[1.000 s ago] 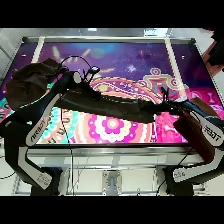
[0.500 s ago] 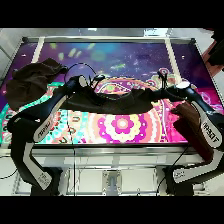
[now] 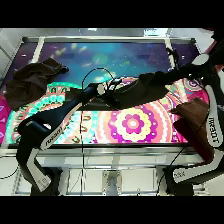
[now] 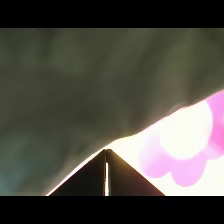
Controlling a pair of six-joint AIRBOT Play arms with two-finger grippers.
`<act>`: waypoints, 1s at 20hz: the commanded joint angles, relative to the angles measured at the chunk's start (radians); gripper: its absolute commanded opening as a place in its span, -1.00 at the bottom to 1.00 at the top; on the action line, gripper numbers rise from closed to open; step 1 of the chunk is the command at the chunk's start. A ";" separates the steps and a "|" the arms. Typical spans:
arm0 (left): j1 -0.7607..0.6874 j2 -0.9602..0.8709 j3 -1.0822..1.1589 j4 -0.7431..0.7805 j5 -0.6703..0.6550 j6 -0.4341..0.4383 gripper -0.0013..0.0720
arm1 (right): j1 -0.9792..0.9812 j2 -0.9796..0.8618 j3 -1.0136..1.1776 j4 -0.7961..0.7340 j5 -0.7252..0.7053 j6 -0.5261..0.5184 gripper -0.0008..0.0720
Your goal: Fold the shirts.
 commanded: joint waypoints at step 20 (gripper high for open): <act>0.162 -0.093 0.344 0.506 -0.138 -0.303 -0.94 | 0.383 0.000 0.091 0.223 -0.180 0.102 -0.91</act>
